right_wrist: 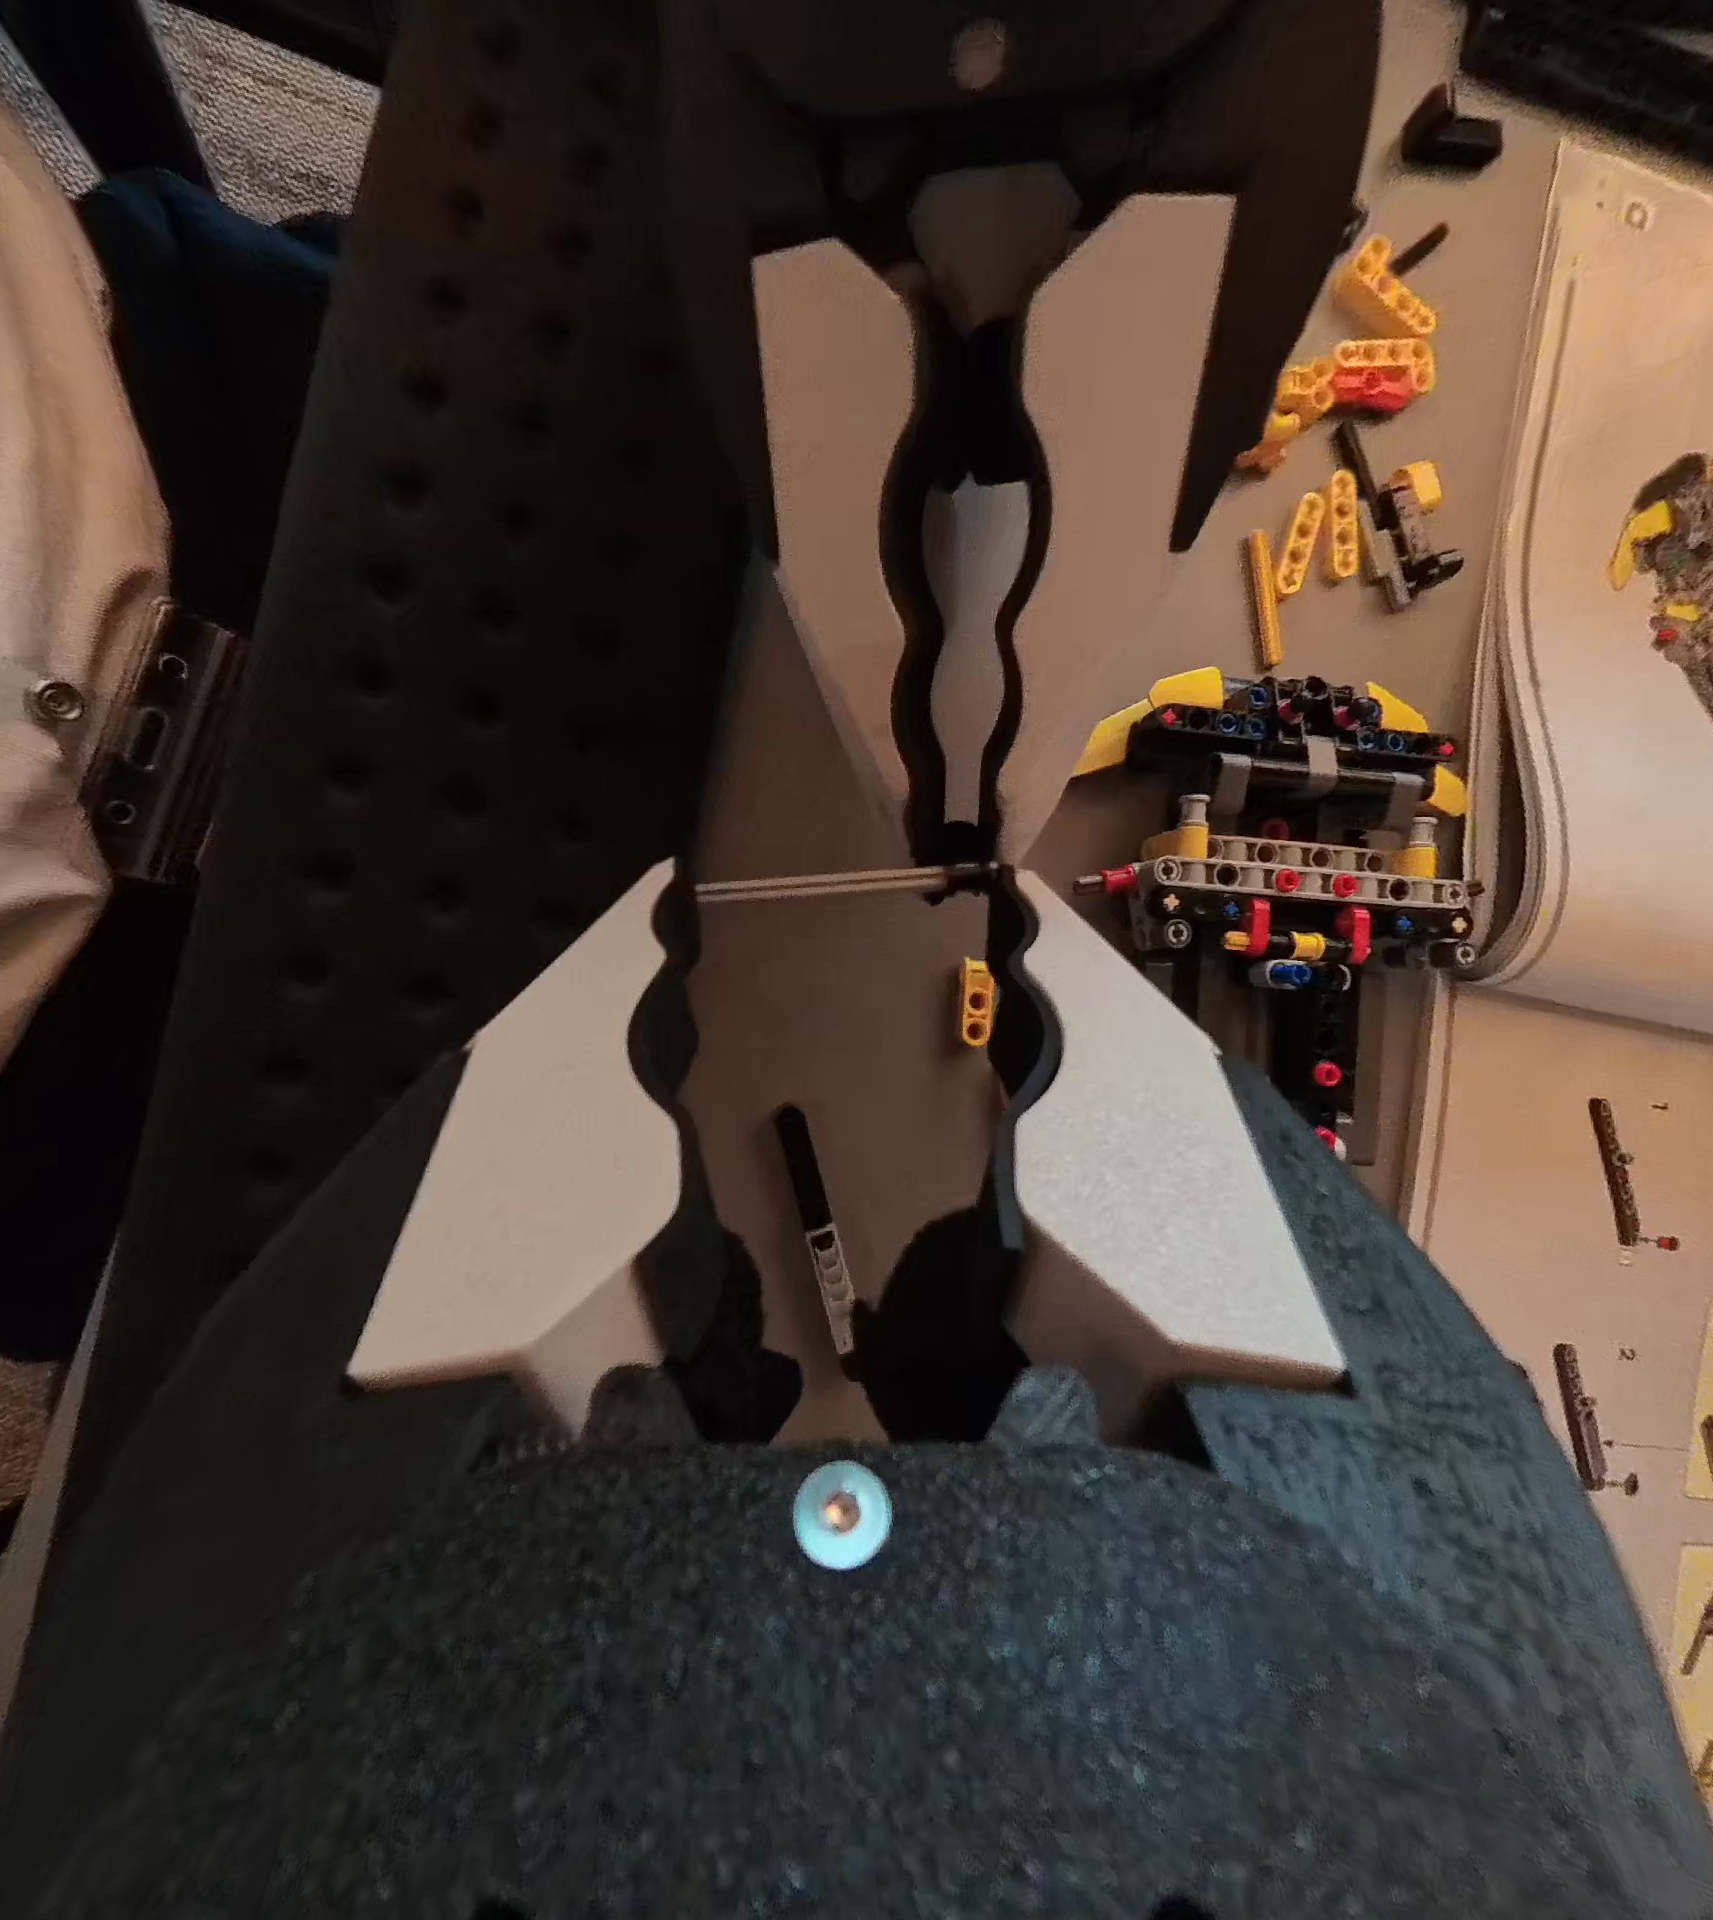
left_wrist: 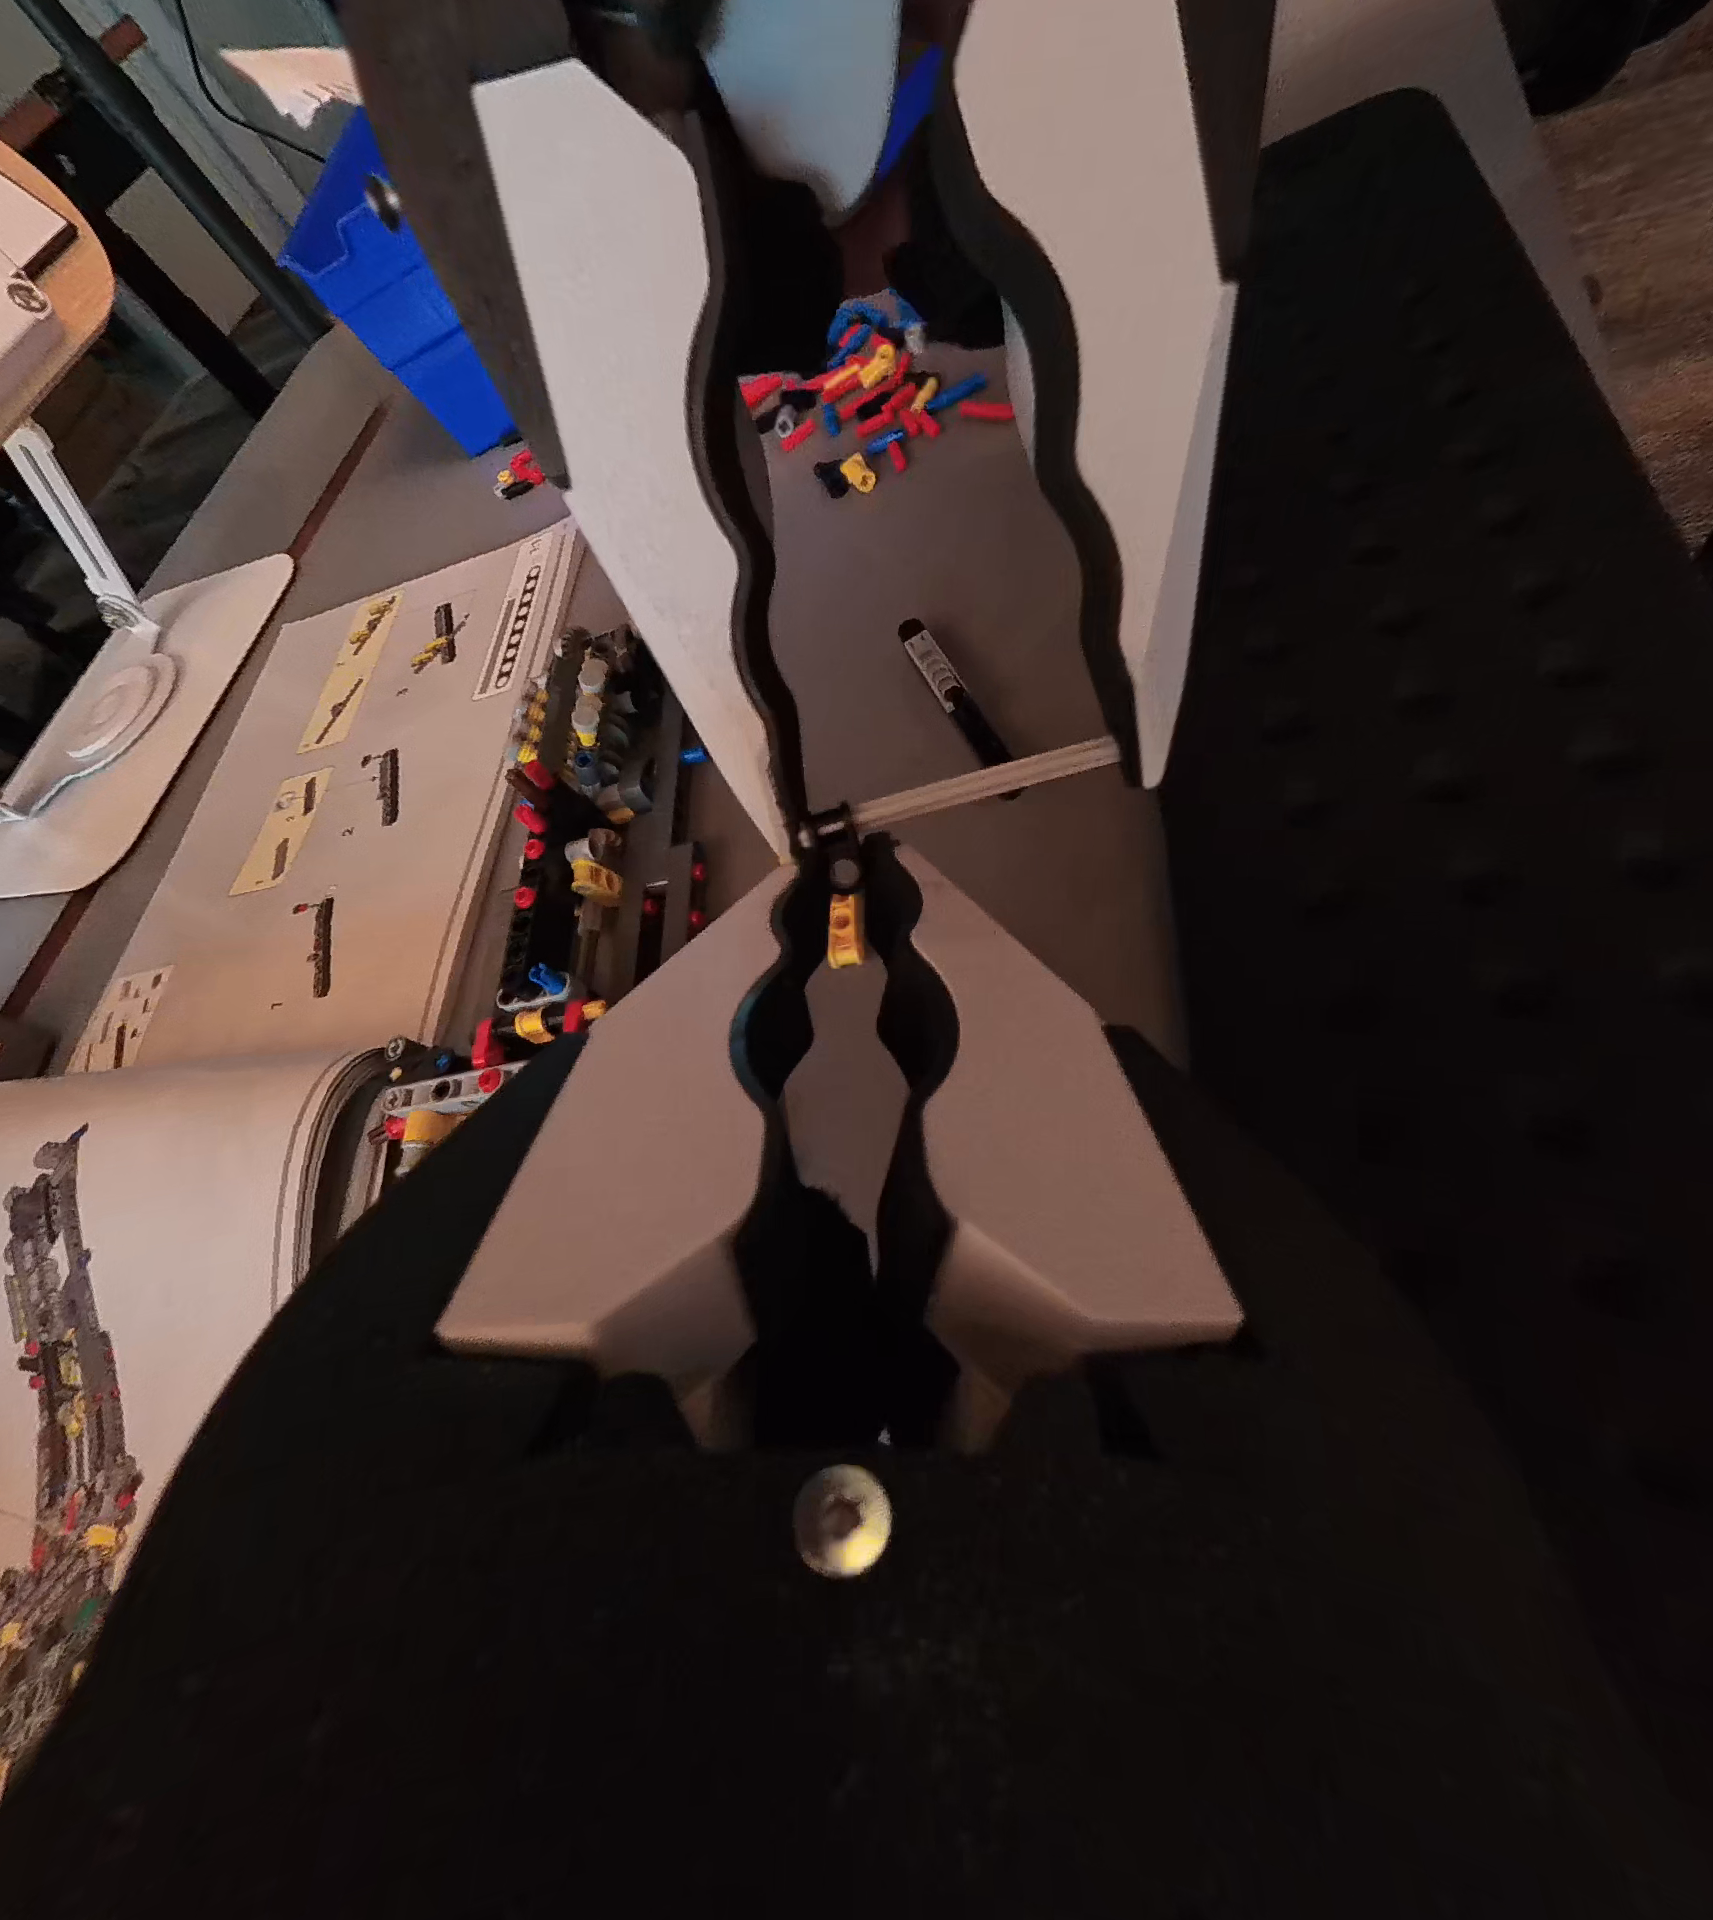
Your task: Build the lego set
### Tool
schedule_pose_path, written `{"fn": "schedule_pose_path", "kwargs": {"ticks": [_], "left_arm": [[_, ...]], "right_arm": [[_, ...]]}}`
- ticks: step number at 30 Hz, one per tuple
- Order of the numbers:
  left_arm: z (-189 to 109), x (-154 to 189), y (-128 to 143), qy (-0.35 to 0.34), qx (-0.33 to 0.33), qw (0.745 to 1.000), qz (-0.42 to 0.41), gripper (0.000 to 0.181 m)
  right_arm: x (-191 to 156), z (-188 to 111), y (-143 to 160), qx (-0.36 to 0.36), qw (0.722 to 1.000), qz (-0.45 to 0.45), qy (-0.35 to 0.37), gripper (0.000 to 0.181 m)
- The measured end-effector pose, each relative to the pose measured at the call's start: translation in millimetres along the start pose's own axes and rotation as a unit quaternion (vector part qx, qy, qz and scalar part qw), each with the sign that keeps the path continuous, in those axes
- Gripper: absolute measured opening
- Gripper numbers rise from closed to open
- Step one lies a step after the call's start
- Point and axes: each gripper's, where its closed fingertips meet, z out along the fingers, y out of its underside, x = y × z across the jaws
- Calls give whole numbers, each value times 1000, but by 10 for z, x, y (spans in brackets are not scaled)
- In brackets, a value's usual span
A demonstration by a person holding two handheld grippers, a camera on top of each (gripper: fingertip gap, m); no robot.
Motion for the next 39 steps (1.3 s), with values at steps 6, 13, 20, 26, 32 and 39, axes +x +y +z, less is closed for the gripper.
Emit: {"fn": "schedule_pose_path", "kwargs": {"ticks": [6, 13, 20, 26, 32, 39], "left_arm": [[-4, -42, -13, -19, 3, 1000, 2, 6], [-6, -134, 28, -43, -9, 999, 2, 6], [-33, -200, 55, -56, -12, 998, 1, 5], [-23, -197, 65, -60, -16, 998, 10, 5], [-15, -210, 71, -76, -24, 996, 32, 5], [-9, -206, 72, -78, -26, 996, 36, 5]], "right_arm": [[40, -13, -14, 7, 1000, 6, 7, 56], [138, 20, -44, 33, 998, 34, 31, 58], [183, 61, 2, 12, 998, 29, 46, 54], [184, 69, 19, -4, 998, 23, 53, 55], [195, 70, 36, -18, 998, 22, 56, 55], [214, 99, 29, -33, 997, 15, 65, 61]]}}
